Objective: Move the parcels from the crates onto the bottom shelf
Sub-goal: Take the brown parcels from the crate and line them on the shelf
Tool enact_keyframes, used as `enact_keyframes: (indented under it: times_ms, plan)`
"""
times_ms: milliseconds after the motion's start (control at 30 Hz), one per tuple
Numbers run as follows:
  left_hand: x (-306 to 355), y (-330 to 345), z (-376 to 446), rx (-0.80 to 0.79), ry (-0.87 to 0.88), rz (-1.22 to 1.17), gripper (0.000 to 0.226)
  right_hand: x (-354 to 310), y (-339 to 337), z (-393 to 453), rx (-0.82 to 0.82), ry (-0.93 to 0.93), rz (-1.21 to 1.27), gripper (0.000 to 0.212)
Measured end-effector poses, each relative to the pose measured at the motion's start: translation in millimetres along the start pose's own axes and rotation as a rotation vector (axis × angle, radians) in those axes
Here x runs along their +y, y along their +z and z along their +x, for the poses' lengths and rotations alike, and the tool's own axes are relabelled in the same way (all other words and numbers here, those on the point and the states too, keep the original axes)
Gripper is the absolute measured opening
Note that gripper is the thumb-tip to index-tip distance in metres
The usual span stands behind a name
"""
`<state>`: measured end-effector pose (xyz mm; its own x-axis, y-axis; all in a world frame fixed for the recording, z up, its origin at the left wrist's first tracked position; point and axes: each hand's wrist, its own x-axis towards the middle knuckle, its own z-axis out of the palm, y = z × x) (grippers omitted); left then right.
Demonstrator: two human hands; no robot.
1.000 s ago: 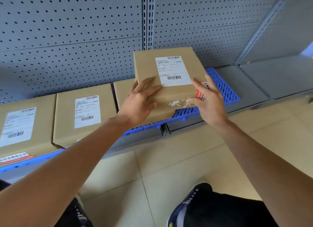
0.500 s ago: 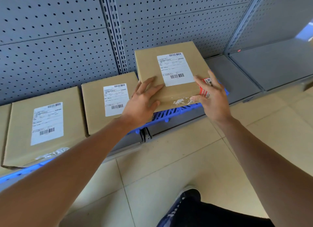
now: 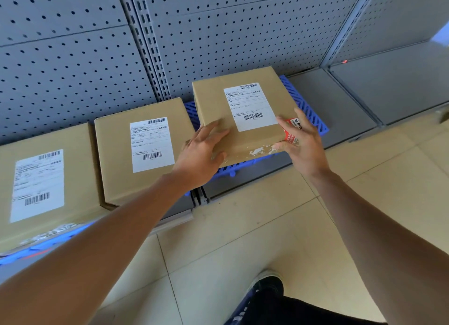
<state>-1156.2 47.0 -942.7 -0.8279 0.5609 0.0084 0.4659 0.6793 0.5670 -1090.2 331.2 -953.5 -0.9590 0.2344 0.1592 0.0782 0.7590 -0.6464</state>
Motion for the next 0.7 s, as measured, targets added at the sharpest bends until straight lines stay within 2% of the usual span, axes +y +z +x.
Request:
enact_keyframes:
  times_ms: [400,700]
  plan:
    - [-22.6,20.6,-0.1,-0.032,-0.088,0.194,0.063,36.2,38.2,16.9,-0.063,-0.018,0.073,0.065]
    - [-22.9,27.6,-3.6,0.017,-0.058,0.248,0.053,23.5,49.1,14.5,-0.104,-0.190,-0.387,0.065]
